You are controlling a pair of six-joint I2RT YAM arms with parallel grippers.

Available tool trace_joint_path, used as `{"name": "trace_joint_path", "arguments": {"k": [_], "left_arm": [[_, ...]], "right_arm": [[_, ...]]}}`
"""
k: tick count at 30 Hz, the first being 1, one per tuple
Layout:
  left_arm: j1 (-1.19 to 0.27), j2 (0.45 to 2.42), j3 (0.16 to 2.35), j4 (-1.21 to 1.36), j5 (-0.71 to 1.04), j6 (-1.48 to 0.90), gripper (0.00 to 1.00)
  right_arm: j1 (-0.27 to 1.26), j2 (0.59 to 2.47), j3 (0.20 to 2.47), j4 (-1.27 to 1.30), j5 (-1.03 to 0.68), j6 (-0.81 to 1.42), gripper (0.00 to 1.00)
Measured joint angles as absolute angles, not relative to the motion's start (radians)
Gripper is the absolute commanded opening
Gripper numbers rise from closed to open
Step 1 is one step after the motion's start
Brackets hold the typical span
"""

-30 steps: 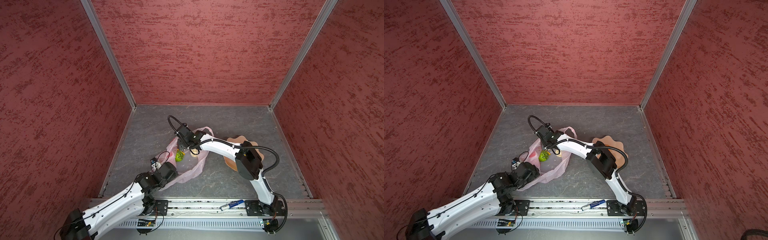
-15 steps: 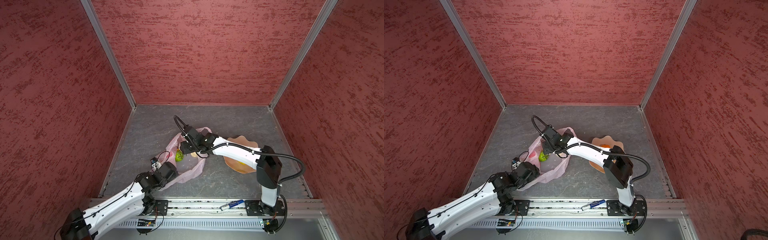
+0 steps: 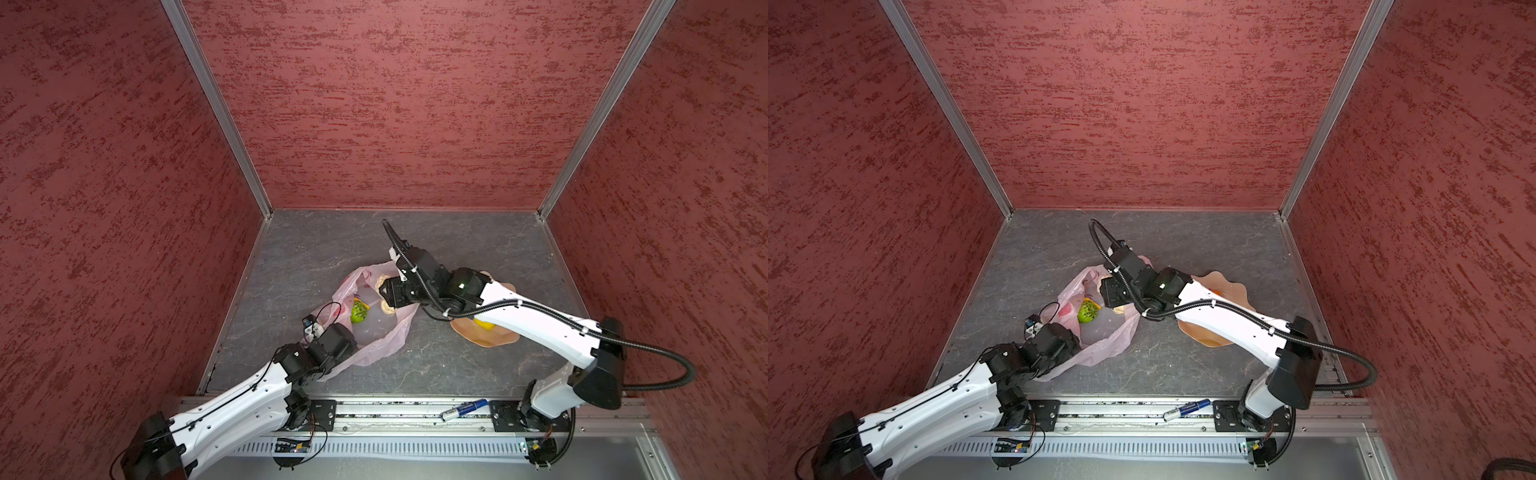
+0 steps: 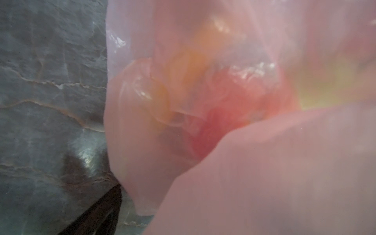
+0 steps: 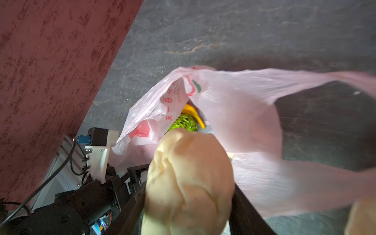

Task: Take the fake fruits out of the plastic bag
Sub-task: 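Carry the cream fruit with the right gripper over the beige bowl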

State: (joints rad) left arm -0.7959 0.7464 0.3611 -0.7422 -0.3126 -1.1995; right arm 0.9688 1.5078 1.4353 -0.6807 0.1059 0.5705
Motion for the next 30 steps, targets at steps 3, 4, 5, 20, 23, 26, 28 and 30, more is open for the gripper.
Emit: {"name": "trace_joint_path", "arguments": {"k": [3, 4, 5, 20, 23, 26, 28, 30], "left_arm": [[-0.796, 0.746, 0.361, -0.742, -0.313, -1.198, 0.99], [-0.796, 0.746, 0.361, -0.742, -0.313, -1.198, 0.99], [-0.796, 0.746, 0.361, -0.742, -0.312, -1.198, 0.99], [-0.796, 0.756, 0.361, -0.740, -0.312, -1.196, 0.99], [-0.796, 0.760, 0.365, -0.740, -0.312, -1.196, 0.99], [-0.796, 0.760, 0.366, -0.740, -0.312, -1.196, 0.99], [-0.796, 0.760, 0.366, -0.740, -0.312, -1.196, 0.99], [-0.796, 0.760, 0.366, -0.740, -0.312, -1.196, 0.99]], "right_arm": [[0.913, 1.396, 1.378, -0.717, 0.167, 0.577, 0.22], [0.888, 1.359, 1.357, -0.730, 0.188, 0.577, 0.22], [0.863, 1.330, 1.336, -0.738, 0.207, 0.577, 0.22], [0.493, 1.187, 0.945, -0.783, 0.382, 0.559, 0.22], [0.422, 1.174, 0.899, -0.772, 0.387, 0.548, 0.22], [0.360, 1.170, 0.865, -0.761, 0.390, 0.538, 0.22], [0.329, 1.173, 0.854, -0.760, 0.390, 0.534, 0.22], [0.301, 1.183, 0.849, -0.759, 0.390, 0.529, 0.22]]}}
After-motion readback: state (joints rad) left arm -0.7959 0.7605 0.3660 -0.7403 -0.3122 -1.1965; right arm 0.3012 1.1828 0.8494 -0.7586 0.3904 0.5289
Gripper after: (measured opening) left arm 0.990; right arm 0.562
